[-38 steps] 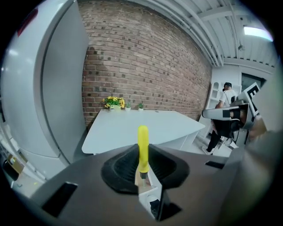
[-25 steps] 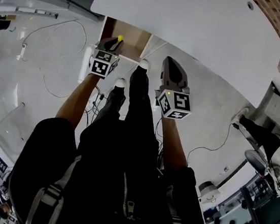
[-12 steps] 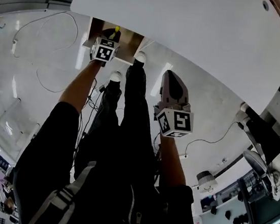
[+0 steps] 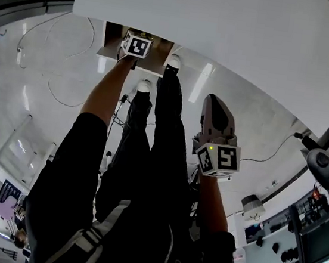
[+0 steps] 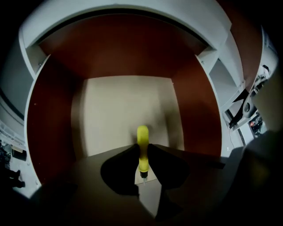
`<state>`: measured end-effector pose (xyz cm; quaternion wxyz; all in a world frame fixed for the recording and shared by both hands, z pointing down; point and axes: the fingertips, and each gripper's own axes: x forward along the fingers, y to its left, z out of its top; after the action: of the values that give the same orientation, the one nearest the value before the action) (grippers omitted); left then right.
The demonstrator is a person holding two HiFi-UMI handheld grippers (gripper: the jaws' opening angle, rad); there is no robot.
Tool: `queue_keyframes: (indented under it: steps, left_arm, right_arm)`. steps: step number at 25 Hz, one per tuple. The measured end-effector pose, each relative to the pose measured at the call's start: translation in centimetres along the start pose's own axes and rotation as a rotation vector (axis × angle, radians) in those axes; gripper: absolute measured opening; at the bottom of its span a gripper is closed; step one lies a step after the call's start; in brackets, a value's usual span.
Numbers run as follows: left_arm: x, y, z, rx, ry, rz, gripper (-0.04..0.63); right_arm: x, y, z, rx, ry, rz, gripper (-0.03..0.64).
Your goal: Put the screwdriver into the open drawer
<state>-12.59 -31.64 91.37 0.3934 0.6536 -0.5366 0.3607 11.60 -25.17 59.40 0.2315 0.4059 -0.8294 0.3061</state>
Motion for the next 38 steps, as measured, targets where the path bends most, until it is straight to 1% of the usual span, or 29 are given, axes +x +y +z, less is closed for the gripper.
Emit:
queue_keyframes:
  steps: [2, 5, 6, 7, 8, 10, 11, 12, 13, 14, 15, 18, 21, 23, 24, 28, 33, 36, 38]
  left_arm:
    - [0.7, 0.4, -0.4, 0.005, 0.022, 0.017, 0.083]
    - [0.9, 1.8, -0.2, -0.042, 0.042, 0.06, 0.083]
    - [1.1, 1.8, -0.2, -0.06, 0.053, 0.05, 0.083]
    - [1.6, 1.4, 0.1, -0.067, 0.046, 0.027, 0.083]
    - [2.2, 0.9, 1.1, -0.055, 0.002, -0.005, 0.083]
    - [3.1, 0.0, 3.9, -0.011, -0.129, -0.063, 0.084]
    - [3.0, 0.2, 4.0, -0.005, -0.127, -0.058, 0.084]
    - [2.5, 0.7, 2.9, -0.015, -0.061, -0.029, 0.083]
    - [1.7, 1.3, 1.3, -0.03, 0.025, 0.008, 0.083]
    - [1.0, 1.6, 0.2, -0.043, 0.08, 0.027, 0.083]
    - [0.5, 1.5, -0.3, -0.051, 0.093, 0.024, 0.083]
    - [-1.7, 1.0, -0.1, -0.042, 0.028, 0.018, 0.083]
    - [-4.6, 0.9, 0.1, -0.01, -0.034, 0.037, 0.083]
    - [-6.7, 0.1, 0.0, 0.015, -0.066, 0.029, 0.08]
    - [-7.8, -0.4, 0.0, 0.03, -0.08, 0.02, 0.069]
    - [-13.7, -1.7, -0.1, 0.096, -0.156, -0.029, 0.036]
    - [-22.4, -4.7, 1.6, 0.177, -0.308, -0.09, 0.025]
    - [-27.2, -6.1, 3.1, 0.244, -0.397, -0.085, 0.025]
    - [-30.1, -6.8, 3.3, 0.263, -0.441, -0.083, 0.025]
  right_arm:
    - [-0.3, -0.1, -0.3, 0.015, 0.006, -0.01, 0.006]
    - [-0.5, 0.0, -0.9, 0.029, 0.009, -0.015, 0.006]
    - [-0.7, 0.1, -1.1, 0.031, 0.01, -0.015, 0.006]
    - [-0.8, 0.1, -1.3, 0.033, 0.013, -0.017, 0.006]
    - [-1.1, 0.2, -1.5, 0.034, 0.018, -0.02, 0.006]
    - [-1.4, 0.3, -1.6, 0.036, 0.02, -0.025, 0.006]
    - [-1.5, 0.4, -1.7, 0.037, 0.014, -0.024, 0.006]
    - [-1.6, 0.5, -1.7, 0.037, 0.006, -0.023, 0.006]
    - [-1.6, 0.6, -1.7, 0.036, -0.001, -0.023, 0.006]
    - [-1.7, 0.8, -1.7, 0.035, -0.007, -0.022, 0.006]
    - [-1.8, 1.1, -1.7, 0.035, -0.012, -0.023, 0.006]
    - [-1.9, 1.8, -1.5, 0.036, -0.022, -0.033, 0.006]
    - [-1.8, 2.8, -1.6, 0.036, -0.046, -0.043, 0.006]
    - [-2.0, 3.5, -1.5, 0.024, -0.063, -0.048, 0.006]
    - [-2.2, 3.9, -1.5, 0.02, -0.072, -0.048, 0.006]
    - [-2.7, 6.3, -1.6, 0.005, -0.108, -0.035, 0.006]
    - [-4.6, 7.7, -1.6, -0.021, -0.146, -0.049, 0.006]
    - [-5.7, 8.0, -1.0, -0.038, -0.187, -0.057, 0.006]
    - [-6.5, 8.4, -0.9, -0.046, -0.205, -0.062, 0.006]
